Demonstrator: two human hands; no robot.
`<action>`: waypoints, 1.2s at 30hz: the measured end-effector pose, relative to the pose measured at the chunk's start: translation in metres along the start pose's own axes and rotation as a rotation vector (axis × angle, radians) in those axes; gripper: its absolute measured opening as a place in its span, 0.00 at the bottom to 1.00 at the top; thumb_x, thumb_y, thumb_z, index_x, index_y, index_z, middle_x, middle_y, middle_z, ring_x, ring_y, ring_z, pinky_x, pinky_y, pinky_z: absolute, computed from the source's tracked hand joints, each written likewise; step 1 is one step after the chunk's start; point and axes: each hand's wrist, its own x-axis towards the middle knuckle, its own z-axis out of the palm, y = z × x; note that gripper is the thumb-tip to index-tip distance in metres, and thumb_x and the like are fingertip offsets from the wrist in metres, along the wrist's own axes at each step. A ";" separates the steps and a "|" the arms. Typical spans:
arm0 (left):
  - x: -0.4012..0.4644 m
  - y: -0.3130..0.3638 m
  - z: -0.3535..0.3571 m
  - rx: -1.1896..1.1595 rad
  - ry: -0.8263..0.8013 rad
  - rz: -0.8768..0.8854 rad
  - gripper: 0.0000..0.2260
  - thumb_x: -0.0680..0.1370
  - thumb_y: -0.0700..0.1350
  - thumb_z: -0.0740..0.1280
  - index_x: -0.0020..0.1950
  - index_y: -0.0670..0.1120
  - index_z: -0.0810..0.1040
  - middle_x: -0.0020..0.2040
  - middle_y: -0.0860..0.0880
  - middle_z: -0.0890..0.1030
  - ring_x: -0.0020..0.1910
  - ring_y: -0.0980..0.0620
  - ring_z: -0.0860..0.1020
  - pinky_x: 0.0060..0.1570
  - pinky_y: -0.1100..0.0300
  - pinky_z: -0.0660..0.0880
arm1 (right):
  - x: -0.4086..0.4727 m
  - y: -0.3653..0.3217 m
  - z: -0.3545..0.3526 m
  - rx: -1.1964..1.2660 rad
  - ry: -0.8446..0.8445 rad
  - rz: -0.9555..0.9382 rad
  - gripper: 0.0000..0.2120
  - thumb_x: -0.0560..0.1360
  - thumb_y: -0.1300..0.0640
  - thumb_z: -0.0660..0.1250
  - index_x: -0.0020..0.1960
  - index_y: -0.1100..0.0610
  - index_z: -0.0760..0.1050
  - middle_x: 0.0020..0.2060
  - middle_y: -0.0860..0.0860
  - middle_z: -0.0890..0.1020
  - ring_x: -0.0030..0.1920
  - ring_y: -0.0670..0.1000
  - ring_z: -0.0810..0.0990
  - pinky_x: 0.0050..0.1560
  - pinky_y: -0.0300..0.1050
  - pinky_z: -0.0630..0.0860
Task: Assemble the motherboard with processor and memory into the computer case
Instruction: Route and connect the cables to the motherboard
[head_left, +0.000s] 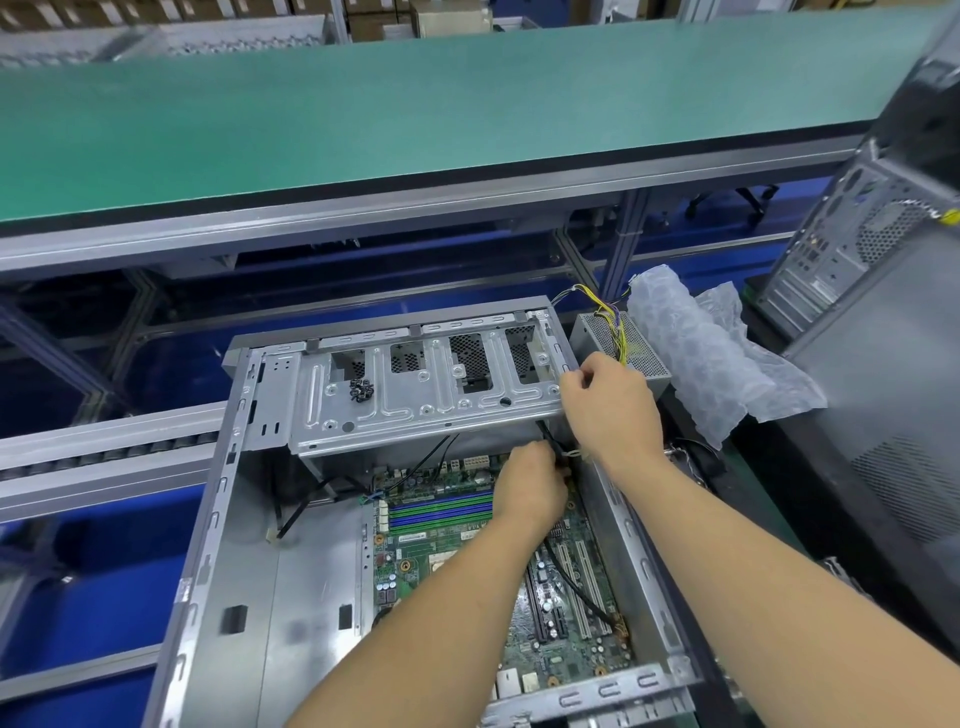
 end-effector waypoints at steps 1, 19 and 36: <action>0.000 -0.001 0.000 0.002 0.001 -0.002 0.13 0.76 0.36 0.63 0.34 0.47 0.67 0.39 0.39 0.79 0.39 0.36 0.77 0.33 0.52 0.69 | 0.000 0.000 0.000 0.001 0.001 -0.001 0.11 0.78 0.53 0.60 0.39 0.57 0.71 0.34 0.52 0.76 0.35 0.55 0.74 0.33 0.47 0.67; 0.002 -0.004 0.000 -0.034 0.000 -0.026 0.09 0.75 0.32 0.62 0.37 0.43 0.73 0.40 0.39 0.81 0.39 0.38 0.77 0.36 0.52 0.73 | 0.001 0.000 0.001 0.018 0.013 0.005 0.10 0.77 0.54 0.61 0.39 0.57 0.71 0.33 0.50 0.74 0.33 0.51 0.71 0.31 0.46 0.66; 0.002 0.004 0.003 -0.129 0.030 -0.162 0.05 0.75 0.36 0.65 0.44 0.41 0.81 0.42 0.42 0.83 0.40 0.41 0.80 0.34 0.55 0.73 | 0.000 0.000 0.000 0.014 0.005 -0.008 0.10 0.77 0.54 0.60 0.39 0.56 0.71 0.33 0.50 0.75 0.33 0.52 0.73 0.32 0.46 0.69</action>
